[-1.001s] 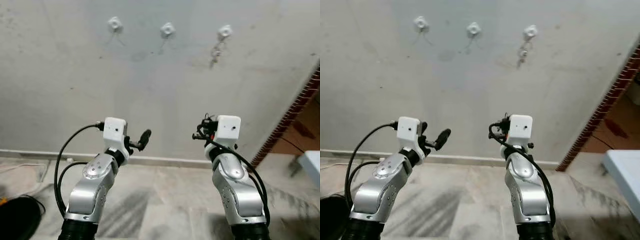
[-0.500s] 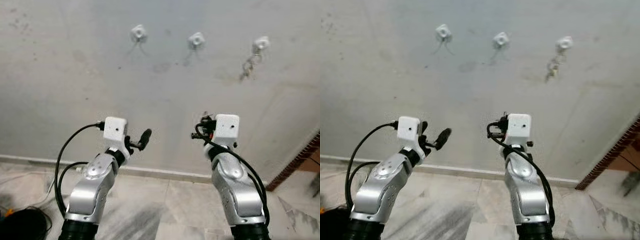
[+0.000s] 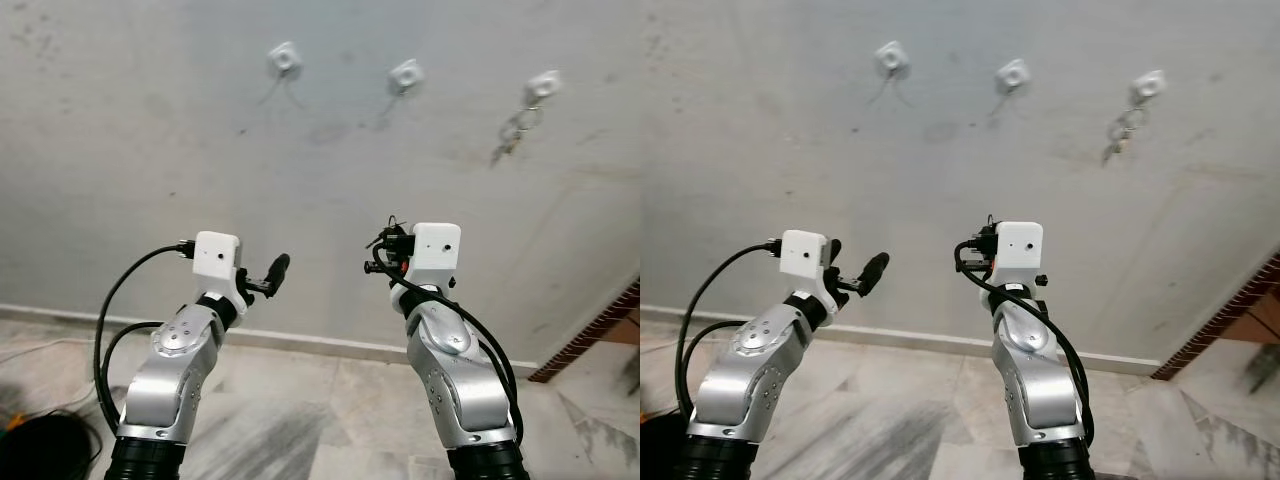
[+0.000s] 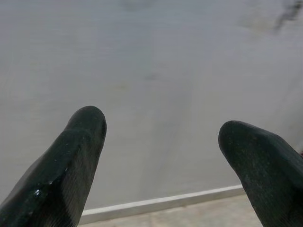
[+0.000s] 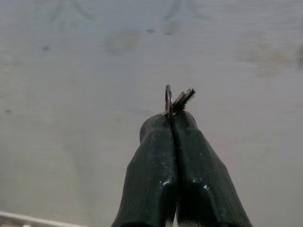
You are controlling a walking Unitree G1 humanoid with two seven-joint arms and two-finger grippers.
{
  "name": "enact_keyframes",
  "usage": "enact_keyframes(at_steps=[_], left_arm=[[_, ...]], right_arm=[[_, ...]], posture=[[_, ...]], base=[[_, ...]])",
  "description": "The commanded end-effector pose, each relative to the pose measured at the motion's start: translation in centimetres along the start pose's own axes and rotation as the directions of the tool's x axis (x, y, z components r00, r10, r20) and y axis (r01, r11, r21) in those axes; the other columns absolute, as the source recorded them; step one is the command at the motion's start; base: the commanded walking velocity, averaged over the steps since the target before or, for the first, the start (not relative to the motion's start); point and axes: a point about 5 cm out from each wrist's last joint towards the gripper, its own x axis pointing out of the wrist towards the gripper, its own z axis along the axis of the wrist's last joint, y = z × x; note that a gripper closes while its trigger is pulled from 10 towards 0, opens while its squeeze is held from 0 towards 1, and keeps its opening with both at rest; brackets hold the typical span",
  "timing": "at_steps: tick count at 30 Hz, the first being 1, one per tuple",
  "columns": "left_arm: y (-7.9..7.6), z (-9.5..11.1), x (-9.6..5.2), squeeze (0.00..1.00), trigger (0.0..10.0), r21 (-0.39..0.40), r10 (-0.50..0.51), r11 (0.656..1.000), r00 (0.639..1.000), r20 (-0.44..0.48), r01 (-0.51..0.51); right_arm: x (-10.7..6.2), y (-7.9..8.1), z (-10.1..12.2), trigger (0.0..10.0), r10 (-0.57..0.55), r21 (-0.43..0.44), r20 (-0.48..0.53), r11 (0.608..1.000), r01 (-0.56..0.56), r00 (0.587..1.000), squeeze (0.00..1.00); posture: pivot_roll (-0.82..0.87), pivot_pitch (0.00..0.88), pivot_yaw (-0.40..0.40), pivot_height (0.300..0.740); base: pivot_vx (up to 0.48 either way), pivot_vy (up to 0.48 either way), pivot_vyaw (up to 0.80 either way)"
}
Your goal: Hang keys on a hook
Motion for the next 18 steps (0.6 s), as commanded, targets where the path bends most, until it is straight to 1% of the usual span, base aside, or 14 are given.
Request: enact_keyframes(at_steps=[1,7,9,10,13,18], left_arm=[[-0.44,0.22,0.12,0.0,10.0,0.003,-0.015,1.0,1.0,0.008,0.015],[-0.39,0.24,0.15,0.0,10.0,0.0,-0.01,1.0,1.0,0.008,0.01],[-0.35,0.26,0.2,0.0,10.0,-0.009,-0.003,1.0,1.0,0.01,0.003],[-0.33,0.34,0.27,0.0,10.0,-0.027,0.004,1.0,1.0,0.018,-0.004],[-0.39,0.49,0.33,0.0,10.0,-0.014,0.003,1.0,1.0,0.026,-0.002],[-0.62,0.66,0.27,0.0,10.0,-0.024,-0.017,1.0,0.999,0.037,0.018]], right_arm=[[0.01,-0.4,0.44,10.0,-0.016,0.001,0.018,1.0,0.016,1.0,0.0],[0.0,-0.36,0.38,10.0,-0.014,0.0,0.016,1.0,0.014,1.0,0.0],[0.0,-0.34,0.36,10.0,-0.012,0.0,0.016,1.0,0.012,1.0,0.0],[0.0,-0.32,0.35,10.0,-0.01,0.0,0.015,1.0,0.01,1.0,0.0],[0.01,-0.3,0.35,10.0,-0.008,0.0,0.015,1.0,0.008,1.0,0.0],[0.02,-0.24,0.37,10.0,-0.005,0.001,0.017,1.0,0.005,1.0,0.0]], posture=[[0.12,0.0,-0.052,0.74],[0.12,0.0,-0.051,0.74],[0.12,0.0,-0.051,0.74],[0.12,0.0,-0.051,0.74],[0.12,0.0,-0.051,0.74],[0.12,0.0,-0.053,0.74]], base=[[0.0,-0.424,0.0],[0.0,-0.378,0.0],[0.0,0.0,0.0],[0.0,0.0,0.0],[0.0,0.0,0.0],[0.0,0.0,0.0]])
